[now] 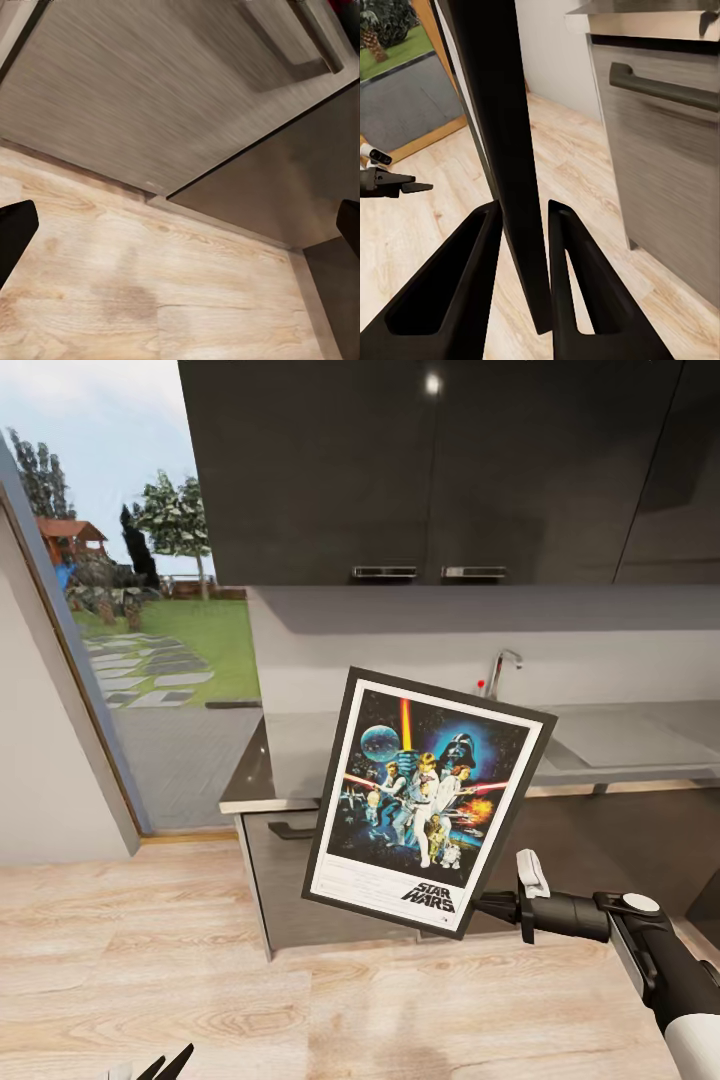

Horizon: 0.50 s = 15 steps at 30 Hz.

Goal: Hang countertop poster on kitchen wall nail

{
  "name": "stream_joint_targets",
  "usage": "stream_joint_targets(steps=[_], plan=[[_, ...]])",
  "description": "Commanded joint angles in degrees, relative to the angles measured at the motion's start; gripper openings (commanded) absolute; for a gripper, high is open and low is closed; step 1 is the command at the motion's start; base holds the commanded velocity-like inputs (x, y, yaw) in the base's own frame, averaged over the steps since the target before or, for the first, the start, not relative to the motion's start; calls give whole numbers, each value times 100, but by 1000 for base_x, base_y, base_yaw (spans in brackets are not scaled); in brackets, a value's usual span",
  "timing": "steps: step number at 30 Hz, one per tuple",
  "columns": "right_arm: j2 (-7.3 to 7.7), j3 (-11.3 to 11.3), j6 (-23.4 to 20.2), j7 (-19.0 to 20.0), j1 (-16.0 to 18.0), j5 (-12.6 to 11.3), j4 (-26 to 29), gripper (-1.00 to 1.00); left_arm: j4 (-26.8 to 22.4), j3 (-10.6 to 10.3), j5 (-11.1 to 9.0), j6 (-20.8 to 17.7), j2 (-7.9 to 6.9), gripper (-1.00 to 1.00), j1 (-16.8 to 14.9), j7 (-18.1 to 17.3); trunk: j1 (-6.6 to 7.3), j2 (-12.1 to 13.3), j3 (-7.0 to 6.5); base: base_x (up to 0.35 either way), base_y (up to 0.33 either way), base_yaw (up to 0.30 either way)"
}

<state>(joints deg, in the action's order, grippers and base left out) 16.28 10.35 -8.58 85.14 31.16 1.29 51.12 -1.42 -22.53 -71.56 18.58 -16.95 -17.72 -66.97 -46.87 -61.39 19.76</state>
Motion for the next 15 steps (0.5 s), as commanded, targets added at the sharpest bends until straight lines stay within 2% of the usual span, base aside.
stream_joint_targets(steps=[1,15], plan=[[-4,11,-73,37,4,12,3,-100,1,-50,-42,31,-1,100,-3,-9,22,37,-12,0,0,0],[-5,10,-63,33,4,20,7,-100,1,-58,-42,27,6,100,-3,-6,330,599,-263,0,0,0]])
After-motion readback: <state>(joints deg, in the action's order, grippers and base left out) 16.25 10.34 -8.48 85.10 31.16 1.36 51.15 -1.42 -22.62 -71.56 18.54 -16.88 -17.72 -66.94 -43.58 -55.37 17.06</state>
